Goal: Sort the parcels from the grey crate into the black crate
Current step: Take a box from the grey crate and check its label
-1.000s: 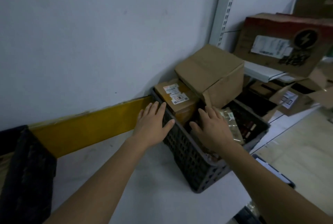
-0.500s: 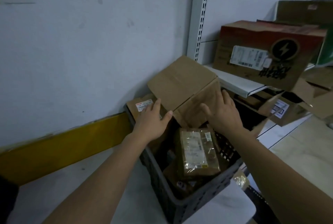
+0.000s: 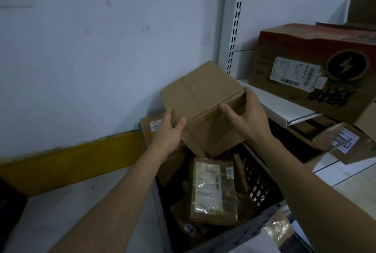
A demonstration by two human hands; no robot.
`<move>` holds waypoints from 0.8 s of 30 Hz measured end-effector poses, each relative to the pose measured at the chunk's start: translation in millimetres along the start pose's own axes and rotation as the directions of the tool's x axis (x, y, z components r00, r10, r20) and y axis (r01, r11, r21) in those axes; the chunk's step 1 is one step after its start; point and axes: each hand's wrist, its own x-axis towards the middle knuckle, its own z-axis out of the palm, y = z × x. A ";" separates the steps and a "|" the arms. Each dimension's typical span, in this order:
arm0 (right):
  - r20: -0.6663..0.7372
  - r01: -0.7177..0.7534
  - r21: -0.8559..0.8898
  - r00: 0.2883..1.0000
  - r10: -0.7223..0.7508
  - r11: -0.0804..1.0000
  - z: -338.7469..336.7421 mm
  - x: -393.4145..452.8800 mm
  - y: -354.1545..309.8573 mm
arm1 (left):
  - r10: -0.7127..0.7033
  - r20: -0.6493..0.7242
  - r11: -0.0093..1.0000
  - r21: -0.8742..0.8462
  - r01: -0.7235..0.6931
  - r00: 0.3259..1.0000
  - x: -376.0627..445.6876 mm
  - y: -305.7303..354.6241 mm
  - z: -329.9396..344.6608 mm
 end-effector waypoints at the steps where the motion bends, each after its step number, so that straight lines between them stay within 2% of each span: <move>1: -0.031 0.038 0.026 0.999 -0.038 0.999 -2.6 0.0 -9.1 | 0.016 -0.023 0.999 -0.040 -0.017 1.000 -2.5 6.6 -6.1; 5: -0.159 0.262 0.090 0.956 -0.246 0.961 -8.0 -1.6 -59.4 | 0.073 -0.119 0.983 -0.161 -0.092 0.990 -10.1 24.1 -40.3; 8: -0.149 0.418 0.040 0.901 -0.408 0.908 3.8 -8.7 -92.2 | 0.035 -0.239 0.965 -0.243 -0.095 0.970 -22.3 24.8 -70.3; 10: -0.112 0.531 -0.005 0.842 -0.528 0.847 19.7 -22.0 -110.5 | -0.054 -0.277 0.962 -0.270 -0.024 0.959 -32.4 11.5 -91.4; 12: -0.065 0.641 -0.057 0.763 -0.643 0.766 40.2 -40.0 -128.0 | -0.155 -0.224 0.956 -0.281 0.089 0.962 -37.6 -15.7 -112.2; 14: 0.004 0.723 -0.102 0.688 -0.726 0.684 62.6 -57.1 -145.6 | -0.194 -0.162 0.952 -0.267 0.147 0.968 -53.3 -28.5 -124.5; 17: 0.148 0.783 -0.150 0.621 -0.769 0.603 97.3 -75.1 -163.4 | -0.232 -0.144 0.939 -0.291 0.183 0.962 -75.5 -17.7 -140.4; 20: 0.231 0.828 -0.052 0.554 -0.800 0.559 119.5 -83.0 -169.4 | -0.231 -0.156 0.917 -0.366 0.161 0.960 -75.6 -4.5 -161.5; 21: 0.225 0.822 -0.022 0.558 -0.799 0.569 120.8 -82.0 -170.7 | -0.214 -0.168 0.929 -0.340 0.147 0.962 -72.5 -2.9 -167.2; 22: 0.207 0.796 -0.020 0.595 -0.776 0.605 119.2 -78.8 -171.6 | -0.200 -0.182 0.947 -0.287 0.143 0.963 -71.3 -1.1 -169.8; 24: 0.131 0.664 -0.121 0.747 -0.652 0.738 109.2 -66.9 -169.4 | -0.179 -0.197 0.970 -0.201 0.139 0.964 -71.5 -3.1 -170.7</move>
